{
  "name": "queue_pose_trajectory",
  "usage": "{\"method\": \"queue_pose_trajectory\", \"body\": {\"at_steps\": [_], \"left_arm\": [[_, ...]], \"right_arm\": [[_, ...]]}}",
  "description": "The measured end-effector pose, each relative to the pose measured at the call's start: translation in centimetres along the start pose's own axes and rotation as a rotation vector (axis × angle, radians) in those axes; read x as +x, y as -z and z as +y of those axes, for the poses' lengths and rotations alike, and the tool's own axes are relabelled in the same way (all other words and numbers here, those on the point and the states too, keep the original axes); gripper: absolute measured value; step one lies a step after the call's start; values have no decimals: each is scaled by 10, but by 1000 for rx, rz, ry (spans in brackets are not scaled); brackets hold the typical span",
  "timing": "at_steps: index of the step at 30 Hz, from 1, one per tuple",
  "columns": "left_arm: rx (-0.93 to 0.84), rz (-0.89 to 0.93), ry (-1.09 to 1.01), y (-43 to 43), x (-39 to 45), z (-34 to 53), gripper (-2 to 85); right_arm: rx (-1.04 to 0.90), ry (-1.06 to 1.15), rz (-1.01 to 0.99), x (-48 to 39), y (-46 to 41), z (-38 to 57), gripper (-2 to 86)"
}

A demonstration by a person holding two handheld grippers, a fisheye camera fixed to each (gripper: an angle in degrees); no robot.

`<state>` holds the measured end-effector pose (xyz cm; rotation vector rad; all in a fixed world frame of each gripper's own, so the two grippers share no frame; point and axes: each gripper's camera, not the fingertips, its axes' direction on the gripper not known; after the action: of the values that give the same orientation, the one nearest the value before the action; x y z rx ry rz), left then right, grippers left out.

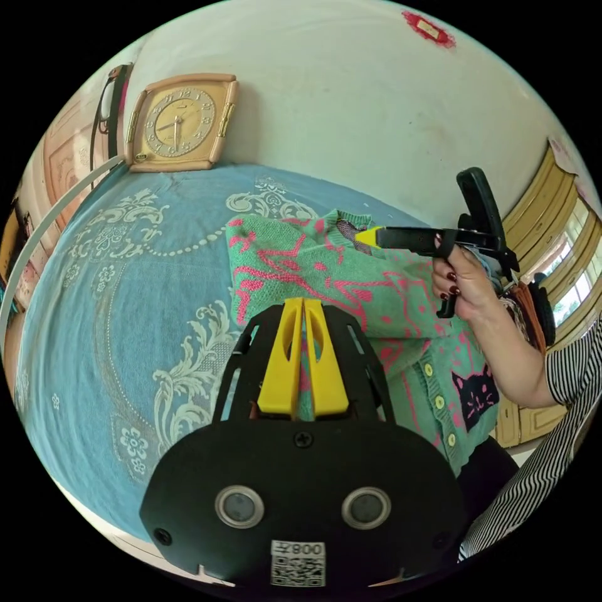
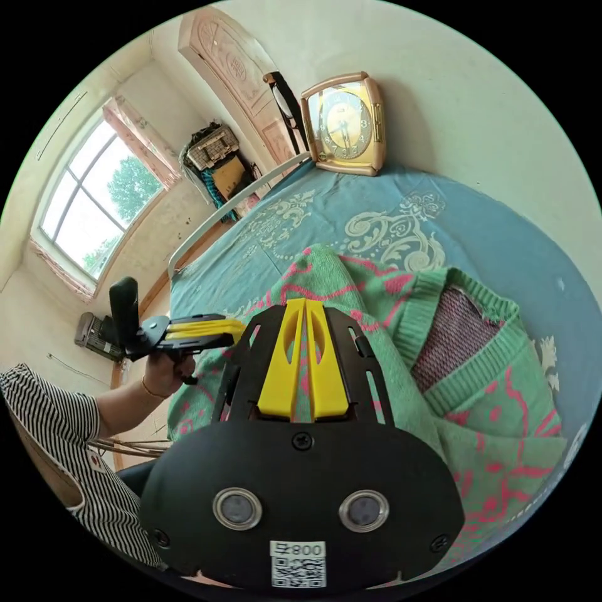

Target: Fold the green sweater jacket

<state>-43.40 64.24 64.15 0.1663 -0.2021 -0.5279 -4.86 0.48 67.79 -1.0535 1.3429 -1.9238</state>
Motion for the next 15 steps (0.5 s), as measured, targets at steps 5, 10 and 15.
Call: {"method": "queue_pose_trajectory", "body": {"at_steps": [5,10,15], "left_arm": [[-122,-30,11,-17,-6,12,1],[-10,56,-5,26,7,31,1],[-152,58,23,-6,6,47,2]], "right_arm": [[-162,-170,105,42,15,119,1],[71,-236,98,38,123,191,0],[-148,-327,199,54,126,286,1]]}}
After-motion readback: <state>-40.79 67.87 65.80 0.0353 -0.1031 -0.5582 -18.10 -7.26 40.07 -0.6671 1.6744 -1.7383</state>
